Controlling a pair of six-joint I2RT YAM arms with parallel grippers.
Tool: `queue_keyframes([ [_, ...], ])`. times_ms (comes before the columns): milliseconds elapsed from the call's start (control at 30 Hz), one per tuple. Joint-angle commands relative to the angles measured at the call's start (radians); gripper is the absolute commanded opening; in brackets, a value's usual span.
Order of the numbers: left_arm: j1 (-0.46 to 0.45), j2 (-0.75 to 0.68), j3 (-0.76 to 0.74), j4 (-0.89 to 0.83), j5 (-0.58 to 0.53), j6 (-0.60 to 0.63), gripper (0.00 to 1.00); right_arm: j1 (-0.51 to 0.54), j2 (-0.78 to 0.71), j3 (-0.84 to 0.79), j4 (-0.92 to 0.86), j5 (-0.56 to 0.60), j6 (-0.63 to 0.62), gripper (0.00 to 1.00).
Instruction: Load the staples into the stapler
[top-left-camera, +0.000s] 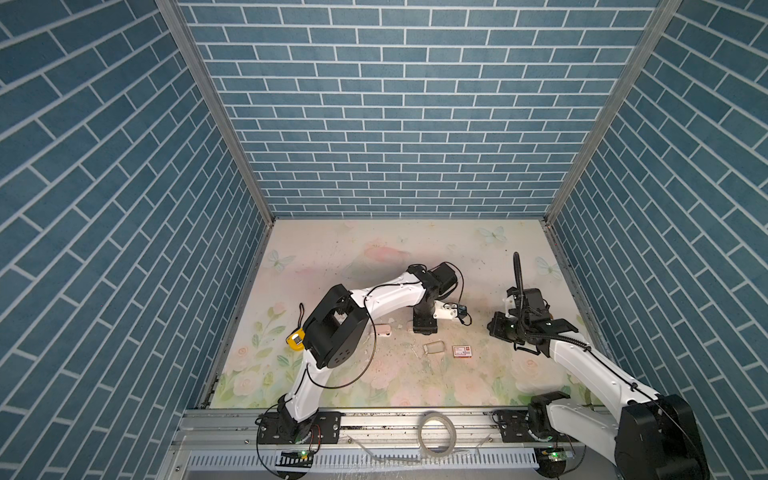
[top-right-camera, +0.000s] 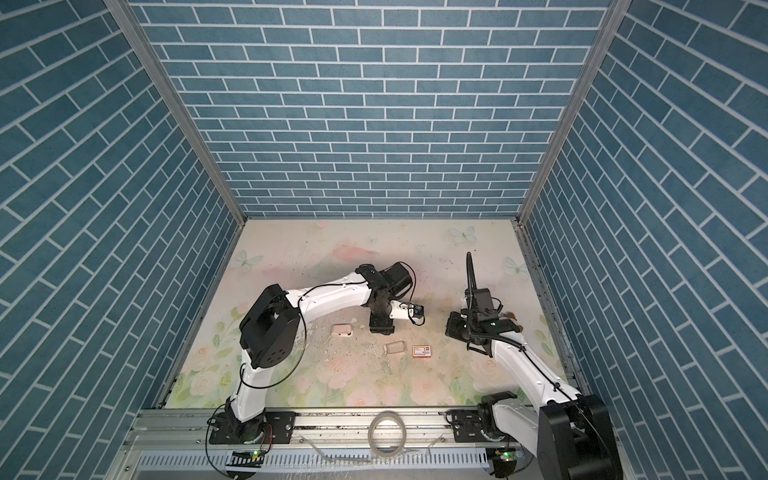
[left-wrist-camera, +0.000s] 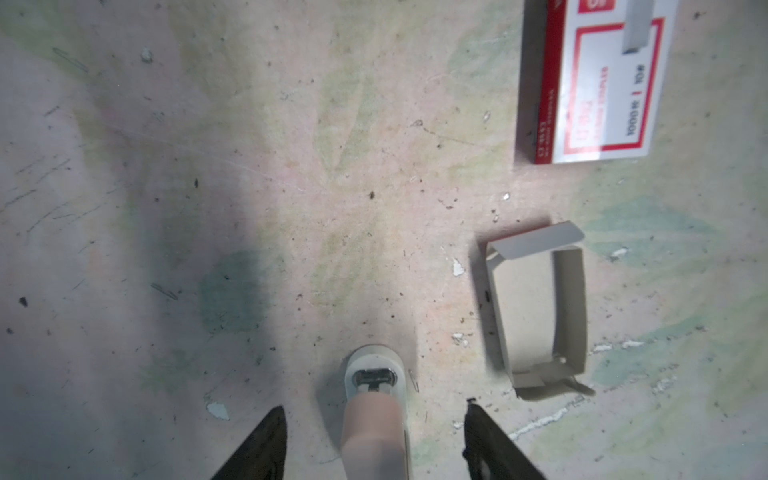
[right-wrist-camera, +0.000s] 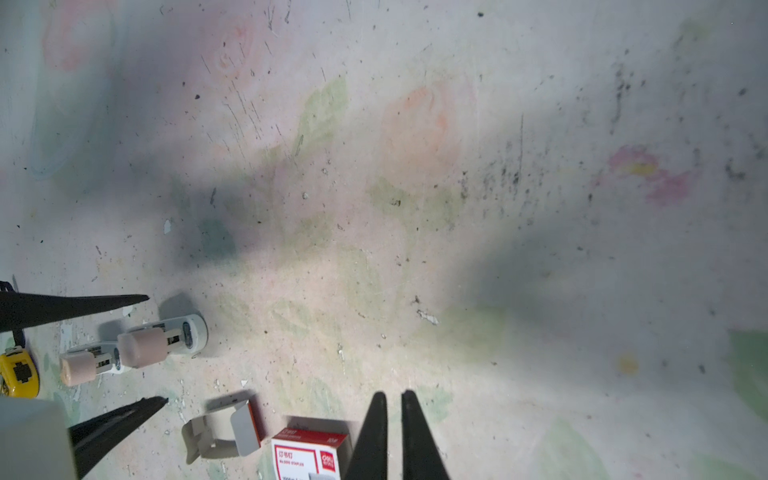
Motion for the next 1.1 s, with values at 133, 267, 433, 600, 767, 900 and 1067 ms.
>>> queue_keyframes([
  [133, 0.008, -0.074, -0.013, 0.015, 0.024, 0.0, 0.75, -0.004, -0.047, -0.012, 0.018, 0.057, -0.016, 0.22],
  [267, 0.02, -0.128, -0.006, 0.009, 0.04, -0.008, 1.0, -0.005, -0.102, -0.014, 0.048, 0.126, -0.021, 0.35],
  [433, 0.074, -0.199, 0.026, -0.022, 0.025, -0.007, 1.0, -0.004, -0.16, -0.04, 0.137, 0.18, -0.027, 0.49],
  [600, 0.189, -0.339, 0.002, -0.024, 0.035, -0.062, 1.0, -0.004, -0.163, 0.002, 0.157, 0.235, -0.059, 0.98],
  [767, 0.361, -0.541, -0.121, 0.037, 0.048, -0.158, 1.0, -0.005, -0.169, 0.04, 0.202, 0.278, -0.116, 0.98],
  [900, 0.503, -0.706, -0.245, 0.107, 0.062, -0.23, 1.0, -0.005, -0.14, 0.098, 0.199, 0.296, -0.172, 0.99],
  [1067, 0.649, -0.897, -0.453, 0.299, 0.02, -0.345, 1.0, -0.005, -0.113, 0.106, 0.289, 0.354, -0.318, 0.99],
])
